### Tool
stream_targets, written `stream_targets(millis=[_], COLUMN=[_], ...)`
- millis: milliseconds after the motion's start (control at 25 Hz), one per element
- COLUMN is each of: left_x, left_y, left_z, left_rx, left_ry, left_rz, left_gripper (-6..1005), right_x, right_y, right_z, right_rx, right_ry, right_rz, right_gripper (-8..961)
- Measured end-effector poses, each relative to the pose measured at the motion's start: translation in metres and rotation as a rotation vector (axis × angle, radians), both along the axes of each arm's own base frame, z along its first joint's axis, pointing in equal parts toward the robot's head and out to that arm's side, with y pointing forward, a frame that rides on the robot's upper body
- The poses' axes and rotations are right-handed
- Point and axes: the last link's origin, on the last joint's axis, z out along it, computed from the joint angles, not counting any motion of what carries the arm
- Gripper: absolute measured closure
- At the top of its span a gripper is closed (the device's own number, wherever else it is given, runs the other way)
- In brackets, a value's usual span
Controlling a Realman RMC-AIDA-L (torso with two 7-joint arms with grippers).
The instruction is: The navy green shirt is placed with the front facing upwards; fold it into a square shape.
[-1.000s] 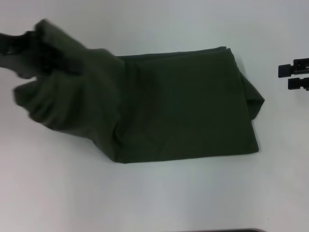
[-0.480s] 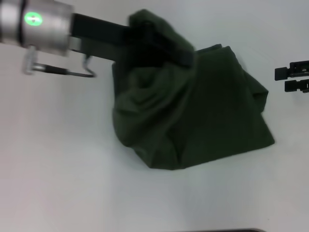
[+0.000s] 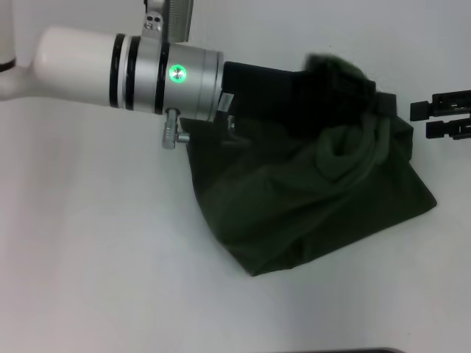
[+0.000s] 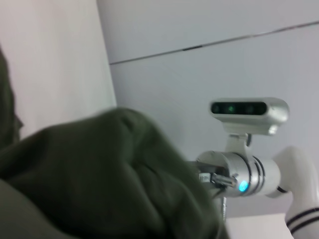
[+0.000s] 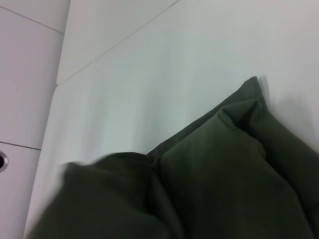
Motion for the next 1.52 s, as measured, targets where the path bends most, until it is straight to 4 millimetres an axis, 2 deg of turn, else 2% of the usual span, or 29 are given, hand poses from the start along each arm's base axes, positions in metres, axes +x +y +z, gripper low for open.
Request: stream_targets(millis=[80, 200, 280, 440, 560, 680, 880, 920, 960, 1000, 1080, 1280, 1520], left_x=[-0.001, -0.001, -0.001, -0.002, -0.007, -0.027, -0.077, -0.085, -0.085, -0.105, -0.112, -0.130, -0.133], left_y=[0.001, 0.003, 0.004, 0.010, 0.011, 0.010, 0.002, -0.001, -0.001, -0.010, -0.015, -0.028, -0.030], left_z=[0.000, 0.002, 0.004, 0.021, 0.043, 0.076, 0.127, 0.134, 0.134, 0.146, 0.149, 0.144, 0.140], left_rx=[0.002, 0.011, 0.019, 0.059, 0.069, 0.081, 0.132, 0.139, 0.139, 0.149, 0.148, 0.108, 0.107], left_ry=[-0.002, -0.017, -0.033, -0.098, -0.148, -0.171, -0.107, -0.086, -0.086, 0.002, 0.045, 0.171, 0.180], left_rz=[0.016, 0.034, 0.043, 0.058, 0.038, 0.019, 0.012, 0.012, 0.012, -0.006, -0.017, -0.041, -0.032], left_gripper=[874, 673, 624, 525, 450, 360, 172, 146, 121, 96, 45, 44, 44], right_x=[0.000, -0.001, -0.001, -0.001, 0.000, -0.001, -0.007, -0.010, -0.012, -0.016, -0.024, -0.041, -0.049], right_y=[0.001, 0.002, 0.002, 0.002, 0.002, 0.003, 0.005, 0.006, 0.007, 0.008, 0.012, 0.026, 0.045], right_z=[-0.001, -0.001, -0.001, 0.000, 0.002, 0.006, 0.007, 0.006, 0.004, 0.003, 0.000, -0.008, -0.014], right_rx=[-0.003, -0.001, -0.002, -0.004, -0.002, -0.002, -0.060, -0.089, -0.118, -0.150, -0.209, -0.306, -0.251], right_ry=[-0.002, -0.004, -0.005, -0.004, -0.007, -0.010, -0.042, -0.059, -0.078, -0.100, -0.147, -0.288, -0.370], right_rz=[0.002, 0.003, 0.002, -0.001, -0.003, -0.004, 0.019, 0.032, 0.046, 0.064, 0.101, 0.168, 0.161], right_gripper=[158, 158, 158, 158, 157, 157, 157, 157, 157, 157, 157, 158, 158])
